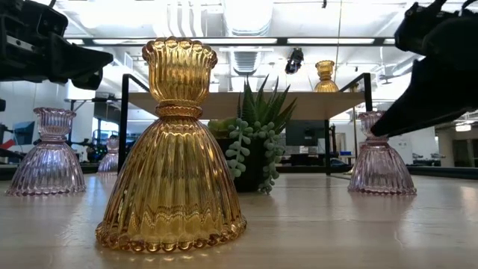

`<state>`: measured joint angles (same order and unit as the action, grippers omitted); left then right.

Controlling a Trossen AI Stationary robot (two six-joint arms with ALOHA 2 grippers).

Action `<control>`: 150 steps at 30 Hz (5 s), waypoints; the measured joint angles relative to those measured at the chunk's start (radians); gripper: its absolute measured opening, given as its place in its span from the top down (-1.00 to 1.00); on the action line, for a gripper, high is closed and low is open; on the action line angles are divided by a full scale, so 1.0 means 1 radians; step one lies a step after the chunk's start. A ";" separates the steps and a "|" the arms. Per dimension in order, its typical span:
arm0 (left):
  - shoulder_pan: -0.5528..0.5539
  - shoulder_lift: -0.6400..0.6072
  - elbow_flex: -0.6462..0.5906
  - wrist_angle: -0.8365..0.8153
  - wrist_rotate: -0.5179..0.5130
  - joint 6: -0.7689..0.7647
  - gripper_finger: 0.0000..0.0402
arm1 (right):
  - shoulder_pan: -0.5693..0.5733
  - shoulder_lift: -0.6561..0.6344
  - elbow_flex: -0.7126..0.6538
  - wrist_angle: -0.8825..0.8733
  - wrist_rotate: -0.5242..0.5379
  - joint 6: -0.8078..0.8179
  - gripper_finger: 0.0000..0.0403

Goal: Pick & Place candle stick holders
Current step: Put the pink glass candle holder on the shelf

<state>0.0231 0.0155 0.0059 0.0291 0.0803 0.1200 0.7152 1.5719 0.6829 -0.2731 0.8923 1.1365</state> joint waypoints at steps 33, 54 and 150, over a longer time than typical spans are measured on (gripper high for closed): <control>0.000 0.000 0.000 0.000 0.000 0.000 0.94 | -0.085 0.000 -0.133 0.340 -0.035 -0.149 0.40; 0.000 0.002 0.000 -0.001 0.000 0.000 0.94 | -0.222 -0.277 0.316 -0.166 -0.224 -0.506 0.40; 0.000 0.015 0.000 -0.001 0.000 0.000 0.94 | -1.213 -0.061 0.538 -0.233 -1.390 -1.484 0.19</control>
<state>0.0231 0.0307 0.0059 0.0284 0.0805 0.1201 -0.4976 1.5108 1.2205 -0.5064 -0.4980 -0.3470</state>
